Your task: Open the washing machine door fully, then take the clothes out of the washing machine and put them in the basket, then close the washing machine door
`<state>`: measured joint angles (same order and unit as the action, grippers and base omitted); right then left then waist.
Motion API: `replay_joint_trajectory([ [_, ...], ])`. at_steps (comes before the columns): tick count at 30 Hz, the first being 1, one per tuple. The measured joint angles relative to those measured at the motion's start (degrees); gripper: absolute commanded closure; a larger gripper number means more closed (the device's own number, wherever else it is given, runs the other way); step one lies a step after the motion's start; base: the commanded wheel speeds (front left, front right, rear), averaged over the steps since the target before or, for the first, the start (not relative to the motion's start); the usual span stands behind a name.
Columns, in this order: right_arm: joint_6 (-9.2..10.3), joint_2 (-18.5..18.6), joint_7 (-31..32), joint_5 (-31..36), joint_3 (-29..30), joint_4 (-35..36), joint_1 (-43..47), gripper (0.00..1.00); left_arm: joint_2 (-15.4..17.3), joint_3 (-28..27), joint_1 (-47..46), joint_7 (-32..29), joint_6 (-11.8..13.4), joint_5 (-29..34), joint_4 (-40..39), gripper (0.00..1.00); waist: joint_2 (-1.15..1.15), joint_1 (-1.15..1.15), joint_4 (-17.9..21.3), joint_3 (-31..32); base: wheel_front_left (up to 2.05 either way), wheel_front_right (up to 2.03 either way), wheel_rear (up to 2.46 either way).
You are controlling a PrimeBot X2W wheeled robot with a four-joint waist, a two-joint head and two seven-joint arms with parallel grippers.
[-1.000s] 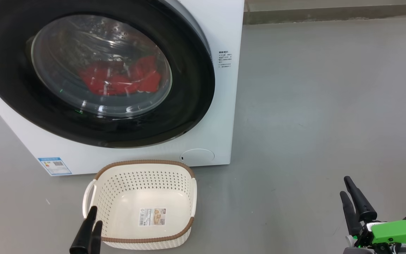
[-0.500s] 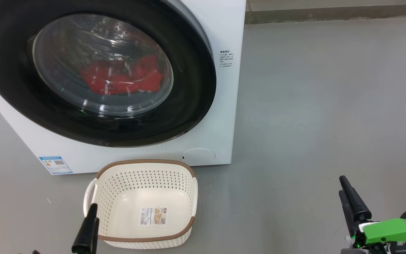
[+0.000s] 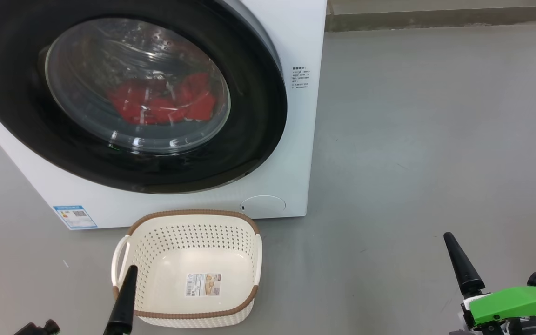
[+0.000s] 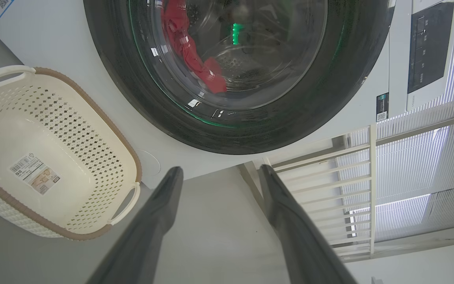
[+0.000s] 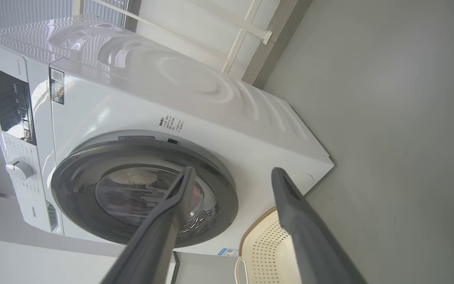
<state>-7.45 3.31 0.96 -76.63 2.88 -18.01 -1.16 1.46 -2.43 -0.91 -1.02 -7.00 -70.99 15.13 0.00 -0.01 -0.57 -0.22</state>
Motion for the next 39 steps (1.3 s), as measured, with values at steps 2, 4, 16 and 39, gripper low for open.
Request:
replay_joint_trajectory([
  [2, 0.0, 0.0, -0.5, 1.9, -0.1, 0.0, 0.0, 0.0, 0.0, 0.3, 0.1, 0.2, 0.3, 1.9, -0.2, 0.0, 0.0, 0.0, 0.0, 0.0, 0.0, 0.0, 0.0],
  [4, 0.0, 0.0, -0.6, 3.0, -0.1, 0.1, 0.0, 0.0, 0.0, 0.6, 0.5, 0.7, 0.5, 3.5, -0.5, 0.0, 0.0, 0.0, 0.0, 0.0, 0.0, 0.0, 0.0],
  [16, 0.0, 0.9, -2.6, 12.2, -1.4, 0.1, 1.2, 0.0, 0.0, 1.5, 1.2, 2.7, 1.6, 12.8, -2.0, 0.0, 0.0, 0.0, 0.2, -0.3, 0.0, 0.0, 0.0],
  [39, 0.0, 1.8, -6.5, 26.2, -2.5, 0.5, 2.2, 0.0, 0.2, 3.1, 2.3, 6.4, 2.7, 29.9, -3.5, 0.0, 0.0, 0.01, -0.1, -0.1, 0.0, 0.0, 0.0],
])
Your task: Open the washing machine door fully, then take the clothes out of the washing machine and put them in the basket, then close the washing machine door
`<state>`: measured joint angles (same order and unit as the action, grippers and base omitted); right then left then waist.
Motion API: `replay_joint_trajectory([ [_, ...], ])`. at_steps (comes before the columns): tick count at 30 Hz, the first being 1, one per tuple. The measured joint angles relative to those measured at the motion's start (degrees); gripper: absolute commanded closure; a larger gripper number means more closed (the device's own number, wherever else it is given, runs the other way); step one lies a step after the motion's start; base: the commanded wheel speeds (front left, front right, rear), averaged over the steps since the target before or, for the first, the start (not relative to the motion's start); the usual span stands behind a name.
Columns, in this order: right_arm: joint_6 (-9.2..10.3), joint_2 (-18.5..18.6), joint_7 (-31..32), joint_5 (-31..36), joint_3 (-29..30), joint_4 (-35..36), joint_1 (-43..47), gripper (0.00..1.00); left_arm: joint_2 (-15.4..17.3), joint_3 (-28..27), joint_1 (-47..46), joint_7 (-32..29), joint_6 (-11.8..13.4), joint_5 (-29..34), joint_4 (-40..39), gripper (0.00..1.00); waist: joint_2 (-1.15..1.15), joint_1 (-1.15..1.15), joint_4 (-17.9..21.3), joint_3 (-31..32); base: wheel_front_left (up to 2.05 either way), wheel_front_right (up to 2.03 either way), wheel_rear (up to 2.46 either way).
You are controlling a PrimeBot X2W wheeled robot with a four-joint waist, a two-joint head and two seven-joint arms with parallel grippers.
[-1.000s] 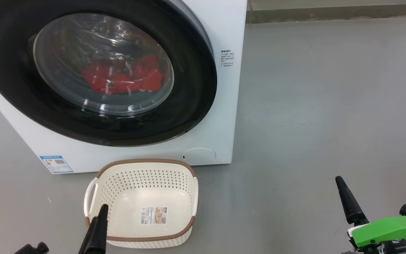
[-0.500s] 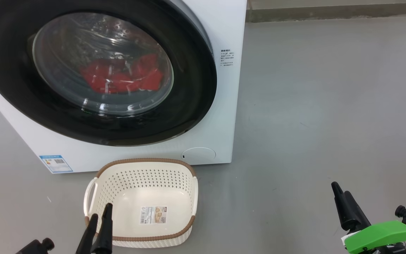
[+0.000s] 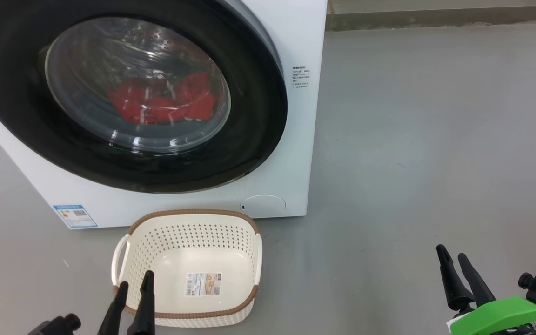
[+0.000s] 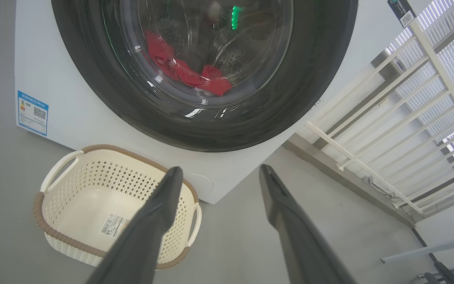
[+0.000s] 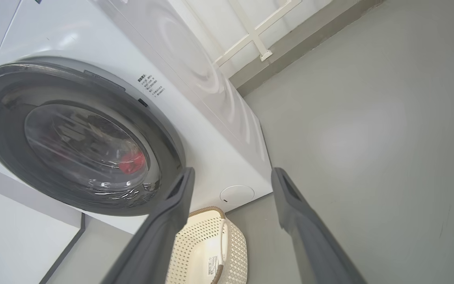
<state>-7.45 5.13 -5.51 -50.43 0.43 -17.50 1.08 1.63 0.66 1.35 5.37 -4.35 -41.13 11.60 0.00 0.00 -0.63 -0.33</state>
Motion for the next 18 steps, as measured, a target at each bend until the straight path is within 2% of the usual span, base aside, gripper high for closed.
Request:
replay_joint_trajectory([
  [18, 0.0, 1.3, -2.9, 9.9, -1.7, 0.7, 0.3, 0.0, 0.3, 1.4, 1.1, 2.9, 0.9, 13.1, -1.7, 0.0, 0.0, 0.0, -0.1, 0.0, 0.0, 0.0, 0.0],
])
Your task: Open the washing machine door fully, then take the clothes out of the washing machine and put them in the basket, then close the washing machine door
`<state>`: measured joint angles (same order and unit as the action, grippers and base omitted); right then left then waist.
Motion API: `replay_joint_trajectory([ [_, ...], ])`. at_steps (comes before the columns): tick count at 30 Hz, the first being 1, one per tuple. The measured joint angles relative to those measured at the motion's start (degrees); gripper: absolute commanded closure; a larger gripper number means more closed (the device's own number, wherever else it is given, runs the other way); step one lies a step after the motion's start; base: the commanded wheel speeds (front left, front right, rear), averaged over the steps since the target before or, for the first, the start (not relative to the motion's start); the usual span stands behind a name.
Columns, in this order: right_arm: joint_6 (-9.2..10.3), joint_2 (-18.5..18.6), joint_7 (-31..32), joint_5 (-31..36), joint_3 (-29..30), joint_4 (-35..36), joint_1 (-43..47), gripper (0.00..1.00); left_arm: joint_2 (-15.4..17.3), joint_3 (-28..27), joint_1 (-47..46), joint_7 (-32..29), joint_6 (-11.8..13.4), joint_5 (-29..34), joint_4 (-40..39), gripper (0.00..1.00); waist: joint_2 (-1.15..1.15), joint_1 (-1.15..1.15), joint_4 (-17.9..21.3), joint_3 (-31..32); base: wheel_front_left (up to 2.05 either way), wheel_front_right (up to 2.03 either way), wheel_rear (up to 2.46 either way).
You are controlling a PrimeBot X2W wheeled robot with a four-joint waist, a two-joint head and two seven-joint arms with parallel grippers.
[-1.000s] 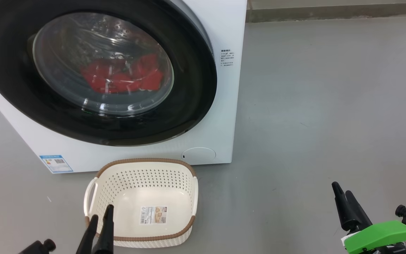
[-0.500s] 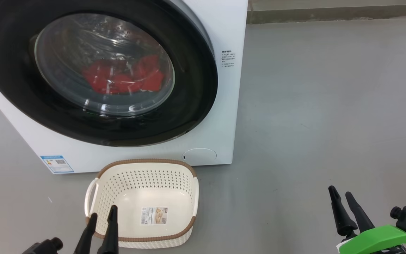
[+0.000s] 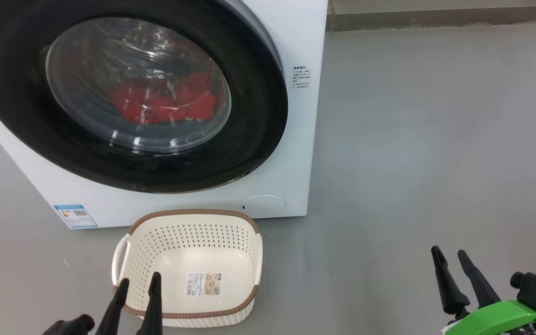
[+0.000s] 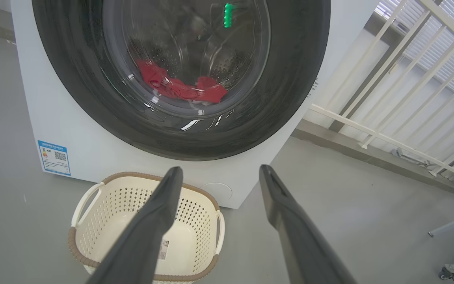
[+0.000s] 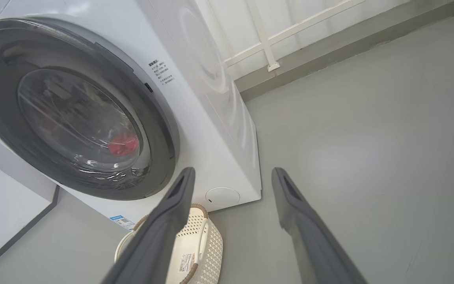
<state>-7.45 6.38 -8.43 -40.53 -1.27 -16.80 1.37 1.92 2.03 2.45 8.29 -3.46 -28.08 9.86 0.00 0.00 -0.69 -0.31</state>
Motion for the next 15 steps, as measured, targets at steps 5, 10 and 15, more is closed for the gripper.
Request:
replay_joint_trajectory([
  [5, 0.0, 0.3, -0.8, 2.8, -0.7, 0.2, 0.9, 0.0, 0.1, 0.1, 0.0, 1.0, 0.2, 3.6, -0.2, 0.0, 0.0, 0.0, 0.1, 0.0, 0.0, 0.0, 0.0],
  [10, 0.0, 0.5, -1.7, 5.8, -1.1, 0.3, 0.9, 0.0, 0.2, 0.1, 0.0, 1.7, 0.5, 6.9, -0.3, 0.0, 0.0, 0.0, 0.2, 0.0, 0.0, 0.0, 0.0],
  [15, 0.0, 0.6, -2.2, 8.2, -1.1, 0.4, 1.0, 0.0, 0.2, 0.1, 0.1, 2.4, 0.5, 9.5, -0.3, 0.0, 0.0, 0.0, 0.2, 0.0, 0.0, 0.0, 0.0],
])
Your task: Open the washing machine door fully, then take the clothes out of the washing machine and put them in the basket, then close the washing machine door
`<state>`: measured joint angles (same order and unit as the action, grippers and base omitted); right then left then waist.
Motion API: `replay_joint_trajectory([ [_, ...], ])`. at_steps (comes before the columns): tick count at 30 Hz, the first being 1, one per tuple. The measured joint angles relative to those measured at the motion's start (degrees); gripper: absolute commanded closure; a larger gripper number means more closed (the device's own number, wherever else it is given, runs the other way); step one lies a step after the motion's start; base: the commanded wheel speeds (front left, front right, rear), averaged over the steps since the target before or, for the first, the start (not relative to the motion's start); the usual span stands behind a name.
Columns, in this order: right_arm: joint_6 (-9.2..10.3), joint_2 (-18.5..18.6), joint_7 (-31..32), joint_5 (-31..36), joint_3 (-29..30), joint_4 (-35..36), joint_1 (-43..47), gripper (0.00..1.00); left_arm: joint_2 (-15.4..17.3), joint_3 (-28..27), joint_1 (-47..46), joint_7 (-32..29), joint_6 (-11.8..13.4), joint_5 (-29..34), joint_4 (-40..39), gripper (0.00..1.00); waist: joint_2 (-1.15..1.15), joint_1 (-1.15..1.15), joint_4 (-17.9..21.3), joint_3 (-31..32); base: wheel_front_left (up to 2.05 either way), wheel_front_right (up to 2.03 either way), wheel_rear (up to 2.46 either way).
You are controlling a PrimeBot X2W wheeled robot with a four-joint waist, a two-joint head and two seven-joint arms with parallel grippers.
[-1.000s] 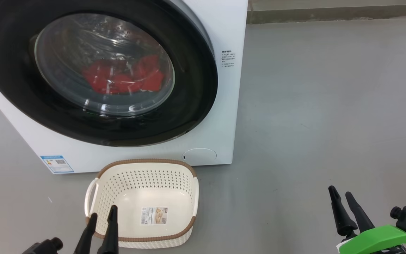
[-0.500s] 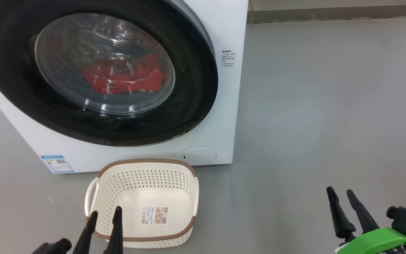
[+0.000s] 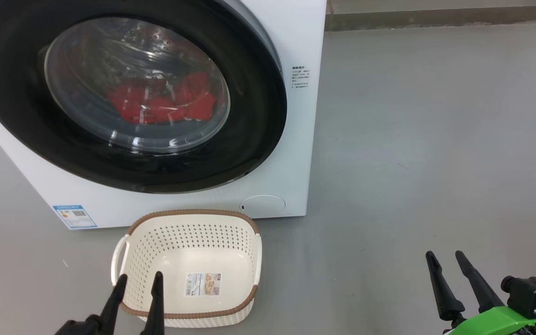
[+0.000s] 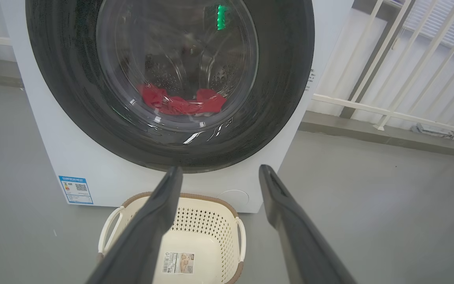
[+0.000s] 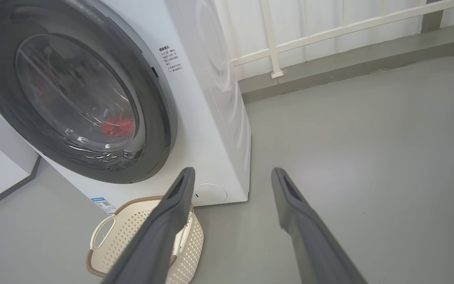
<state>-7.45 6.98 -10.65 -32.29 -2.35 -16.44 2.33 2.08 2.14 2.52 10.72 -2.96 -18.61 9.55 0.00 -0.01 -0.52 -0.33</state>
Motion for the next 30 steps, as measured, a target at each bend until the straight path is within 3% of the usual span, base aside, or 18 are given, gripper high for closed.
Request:
replay_joint_trajectory([
  [21, -0.01, -0.3, -3.6, 12.6, 3.2, 0.9, 2.3, 0.0, 0.3, -0.5, 1.3, 3.6, 1.9, 12.8, 0.0, 0.0, 0.0, 0.0, 0.5, 0.0, 0.0, 0.0, 0.0],
  [30, -0.01, -0.7, -3.6, 12.9, 3.4, 1.3, 3.3, 0.0, 0.3, -0.8, 1.3, 3.6, 1.9, 13.6, 0.2, 0.0, 0.0, 0.0, 0.6, -0.1, 0.0, 0.0, 0.0],
])
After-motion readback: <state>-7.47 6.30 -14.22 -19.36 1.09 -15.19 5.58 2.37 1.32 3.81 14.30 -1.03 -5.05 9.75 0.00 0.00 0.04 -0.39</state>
